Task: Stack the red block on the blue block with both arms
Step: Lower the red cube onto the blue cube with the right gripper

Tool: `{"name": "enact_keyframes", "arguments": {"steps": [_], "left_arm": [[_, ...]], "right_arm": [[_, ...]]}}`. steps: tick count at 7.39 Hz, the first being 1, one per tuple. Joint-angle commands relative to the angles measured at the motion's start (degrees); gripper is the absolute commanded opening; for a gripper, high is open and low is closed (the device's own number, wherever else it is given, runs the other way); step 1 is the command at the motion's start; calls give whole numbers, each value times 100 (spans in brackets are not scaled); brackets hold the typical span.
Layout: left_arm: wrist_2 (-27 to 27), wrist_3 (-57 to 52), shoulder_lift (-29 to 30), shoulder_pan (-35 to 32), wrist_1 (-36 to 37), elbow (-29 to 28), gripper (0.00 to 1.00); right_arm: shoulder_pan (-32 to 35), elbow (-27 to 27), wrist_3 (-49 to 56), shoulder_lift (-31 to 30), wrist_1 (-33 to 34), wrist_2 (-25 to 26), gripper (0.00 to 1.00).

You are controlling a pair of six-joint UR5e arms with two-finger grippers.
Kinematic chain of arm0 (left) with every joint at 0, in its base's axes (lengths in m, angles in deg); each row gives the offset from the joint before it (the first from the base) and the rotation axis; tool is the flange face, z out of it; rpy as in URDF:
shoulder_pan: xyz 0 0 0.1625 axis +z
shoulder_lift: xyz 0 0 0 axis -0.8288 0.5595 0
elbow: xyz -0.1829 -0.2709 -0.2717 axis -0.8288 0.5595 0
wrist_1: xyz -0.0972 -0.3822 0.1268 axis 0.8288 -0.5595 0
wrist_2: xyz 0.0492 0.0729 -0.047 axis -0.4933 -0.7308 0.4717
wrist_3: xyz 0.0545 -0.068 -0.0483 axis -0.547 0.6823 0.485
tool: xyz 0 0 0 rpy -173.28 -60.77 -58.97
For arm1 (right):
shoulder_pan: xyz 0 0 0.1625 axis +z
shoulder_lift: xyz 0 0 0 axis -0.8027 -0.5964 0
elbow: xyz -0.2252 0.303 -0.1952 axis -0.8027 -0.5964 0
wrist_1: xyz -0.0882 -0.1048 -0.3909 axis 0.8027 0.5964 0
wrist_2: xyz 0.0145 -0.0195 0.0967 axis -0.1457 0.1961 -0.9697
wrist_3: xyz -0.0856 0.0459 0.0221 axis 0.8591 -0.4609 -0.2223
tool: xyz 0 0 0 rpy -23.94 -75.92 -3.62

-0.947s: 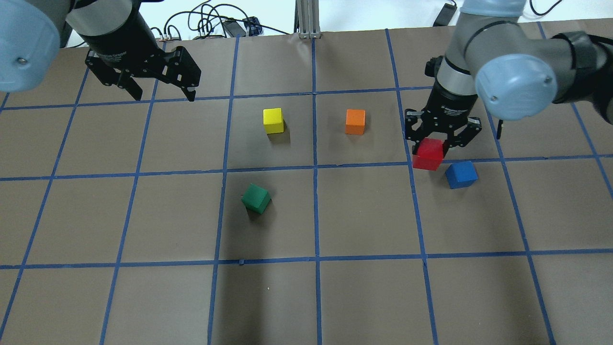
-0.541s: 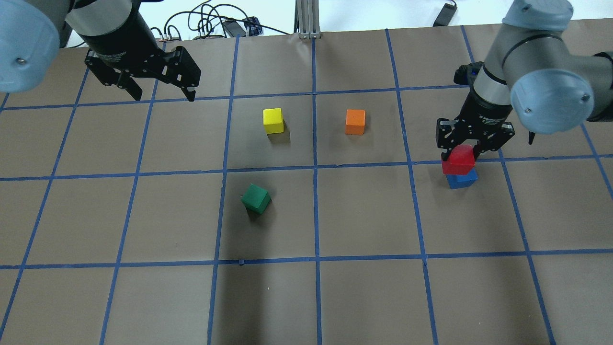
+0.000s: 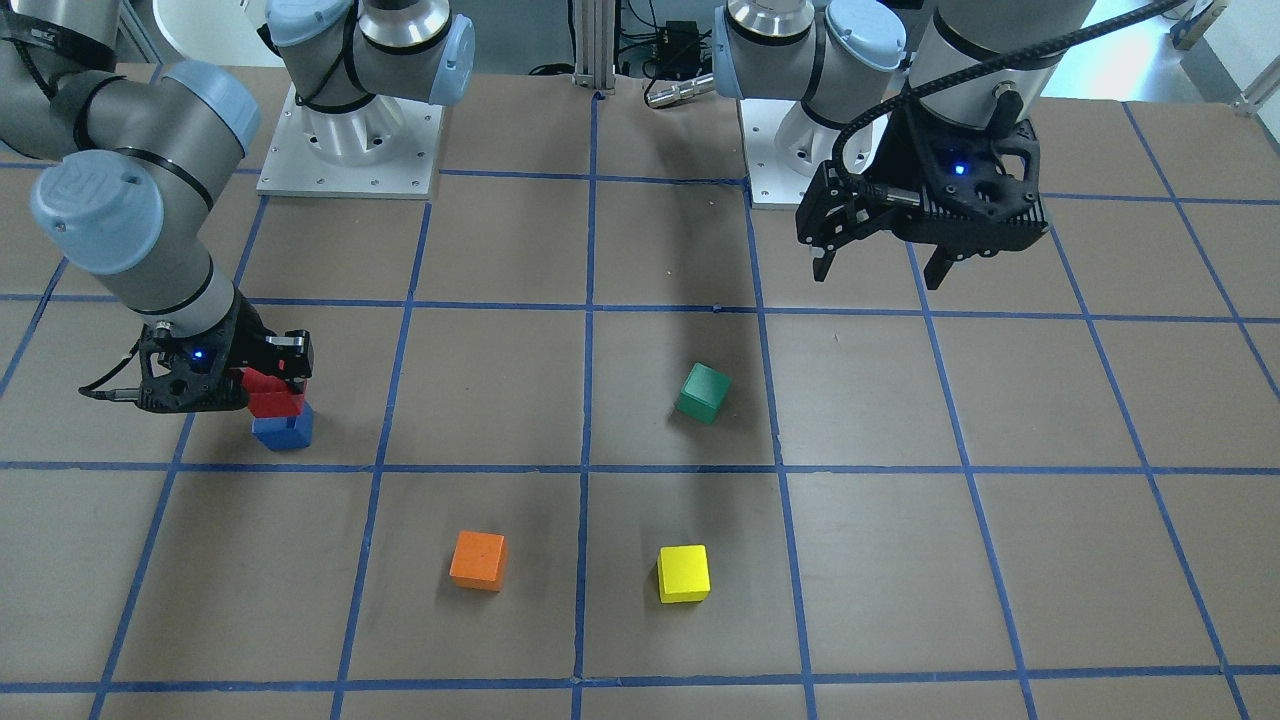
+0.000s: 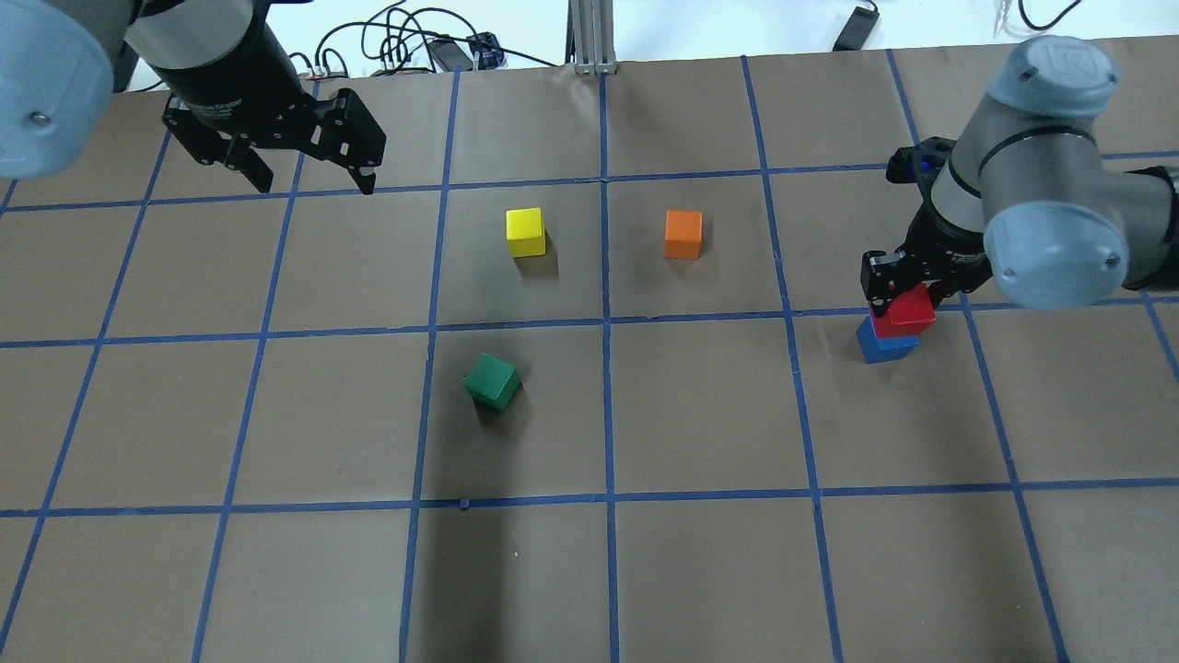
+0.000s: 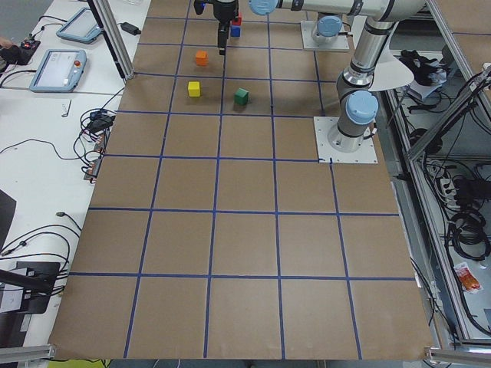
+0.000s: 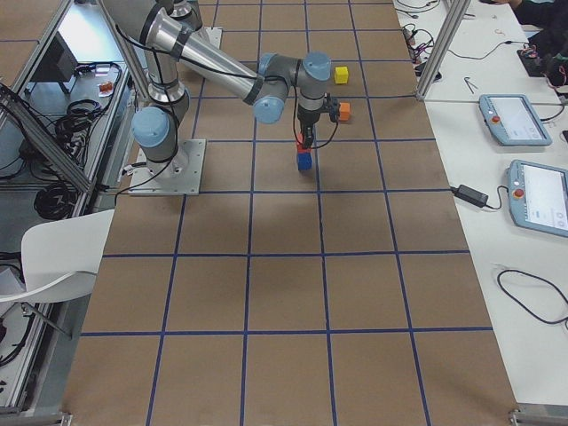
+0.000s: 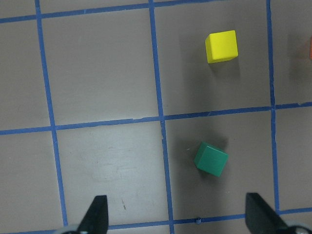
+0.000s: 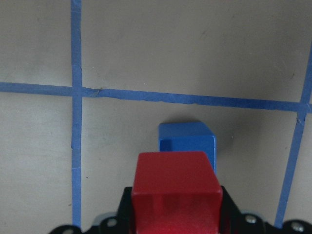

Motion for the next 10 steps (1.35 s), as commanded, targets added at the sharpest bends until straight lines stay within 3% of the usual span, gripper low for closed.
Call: {"name": "enact_keyframes", "arguments": {"steps": [1, 10], "left_arm": [[0, 0, 0, 0, 0, 0, 100], [0, 0, 0, 0, 0, 0, 100]], "right_arm": [[-8, 42, 98, 74, 102, 62, 0], [-210, 42, 301, 163, 190, 9, 0]]}}
